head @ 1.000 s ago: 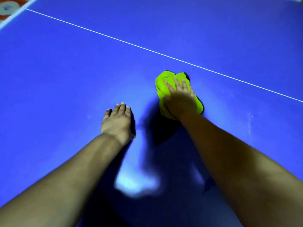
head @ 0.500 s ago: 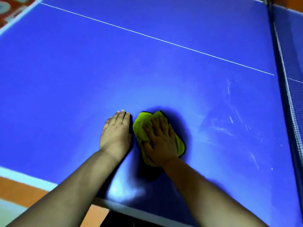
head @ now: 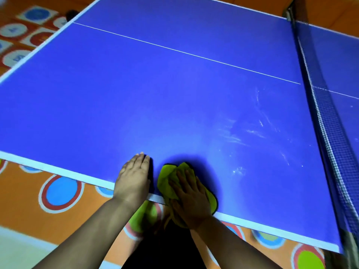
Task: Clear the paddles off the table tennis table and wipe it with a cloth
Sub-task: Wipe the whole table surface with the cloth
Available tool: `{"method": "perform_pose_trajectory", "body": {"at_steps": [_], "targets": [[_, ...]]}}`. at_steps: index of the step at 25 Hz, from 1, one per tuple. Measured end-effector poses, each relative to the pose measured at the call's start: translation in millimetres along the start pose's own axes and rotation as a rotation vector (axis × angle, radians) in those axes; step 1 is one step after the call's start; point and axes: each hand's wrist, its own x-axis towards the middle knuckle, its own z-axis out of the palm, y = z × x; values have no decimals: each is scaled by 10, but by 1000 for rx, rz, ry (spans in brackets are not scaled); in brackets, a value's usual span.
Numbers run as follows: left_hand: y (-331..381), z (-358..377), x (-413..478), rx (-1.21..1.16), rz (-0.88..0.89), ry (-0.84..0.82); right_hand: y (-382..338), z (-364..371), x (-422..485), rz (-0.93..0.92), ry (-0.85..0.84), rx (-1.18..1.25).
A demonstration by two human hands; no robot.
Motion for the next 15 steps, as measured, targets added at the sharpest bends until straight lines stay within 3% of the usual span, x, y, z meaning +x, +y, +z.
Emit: {"method": "perform_pose_trajectory", "body": {"at_steps": [3, 5, 8, 10, 13, 15], "targets": [[-62, -84, -157, 32, 24, 27, 176, -62, -213, -118, -69, -58], [-61, -131, -223, 25, 43, 34, 281, -195, -308, 31, -179, -61], [-15, -197, -290, 34, 86, 42, 512, -523, -395, 359, 114, 100], [29, -228, -295, 40, 113, 61, 696, -746, -406, 454, 275, 77], [105, -238, -267, 41, 151, 61, 555, -964, -303, 318, 299, -35], [160, -217, -245, 44, 176, 46, 327, -877, -251, 168, 110, -13]]}}
